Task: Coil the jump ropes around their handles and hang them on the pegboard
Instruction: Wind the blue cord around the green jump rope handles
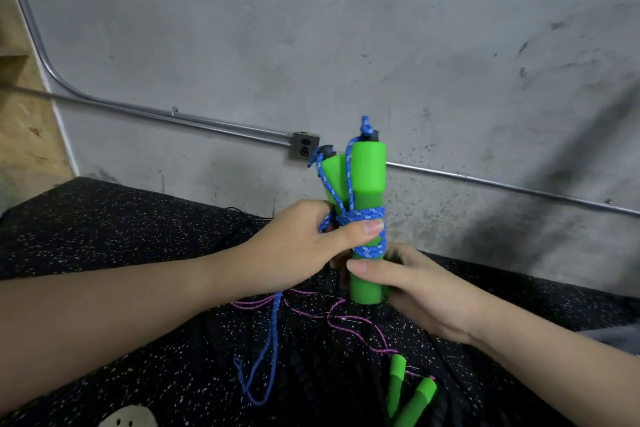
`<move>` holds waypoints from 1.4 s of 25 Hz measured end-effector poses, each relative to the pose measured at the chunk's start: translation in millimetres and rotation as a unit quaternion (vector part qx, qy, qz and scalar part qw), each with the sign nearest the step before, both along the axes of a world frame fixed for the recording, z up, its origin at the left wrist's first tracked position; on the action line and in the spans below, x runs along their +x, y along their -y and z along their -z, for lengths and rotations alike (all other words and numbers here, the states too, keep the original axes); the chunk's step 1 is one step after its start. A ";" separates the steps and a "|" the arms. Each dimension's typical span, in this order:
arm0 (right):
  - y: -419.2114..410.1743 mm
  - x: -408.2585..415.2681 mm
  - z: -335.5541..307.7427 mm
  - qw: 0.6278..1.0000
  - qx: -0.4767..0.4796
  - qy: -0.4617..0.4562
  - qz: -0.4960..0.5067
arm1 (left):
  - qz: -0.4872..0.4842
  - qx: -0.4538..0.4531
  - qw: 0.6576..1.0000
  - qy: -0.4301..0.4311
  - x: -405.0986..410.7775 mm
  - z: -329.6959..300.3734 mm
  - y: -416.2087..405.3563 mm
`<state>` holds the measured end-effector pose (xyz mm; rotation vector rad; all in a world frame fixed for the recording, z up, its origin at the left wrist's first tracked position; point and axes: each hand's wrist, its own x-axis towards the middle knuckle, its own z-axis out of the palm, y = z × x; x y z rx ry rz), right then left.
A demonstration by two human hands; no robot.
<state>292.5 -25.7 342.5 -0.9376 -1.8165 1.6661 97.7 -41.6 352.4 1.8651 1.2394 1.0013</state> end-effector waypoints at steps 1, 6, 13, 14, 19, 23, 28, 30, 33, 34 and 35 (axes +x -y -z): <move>-0.8 1.8 1.1 1.000 -0.006 -0.013 0.001 | 0.017 0.001 1.000 0.011 0.3 -1.3 3.1; -5.2 -1.2 2.7 0.995 0.045 -0.046 0.077 | -0.044 0.009 0.997 -0.064 -6.1 -0.2 -5.2; -0.4 -15.5 8.9 0.983 0.112 0.027 0.145 | -0.092 0.061 0.993 -0.036 4.9 -4.6 5.1; 0.2 -17.5 11.4 0.980 0.125 0.039 0.148 | -0.092 0.065 0.993 -0.028 4.2 -2.0 3.4; 1.3 -5.4 3.6 0.997 0.061 0.027 0.046 | -0.011 0.028 0.998 0.060 -4.0 1.8 1.2; 4.2 -2.5 -1.5 0.993 -0.086 -0.069 -0.030 | 0.024 0.003 0.993 0.112 -0.4 -7.2 12.6; 0.6 -15.3 6.2 0.988 0.086 0.019 0.123 | -0.130 0.045 0.990 0.035 -7.0 9.4 1.4; 0.6 -17.0 4.5 0.981 0.134 0.034 0.139 | -0.139 0.069 0.988 0.020 -5.7 7.2 3.2; 3.4 -22.1 3.3 0.966 0.190 0.066 0.163 | -0.131 0.095 0.987 0.020 -3.7 6.9 3.7; 4.4 -24.4 3.5 0.962 0.200 0.074 0.172 | -0.133 0.095 0.986 0.018 -2.8 8.5 2.8; 4.7 -26.1 4.9 0.957 0.215 0.087 0.176 | -0.139 0.090 0.986 0.013 -1.6 8.7 2.9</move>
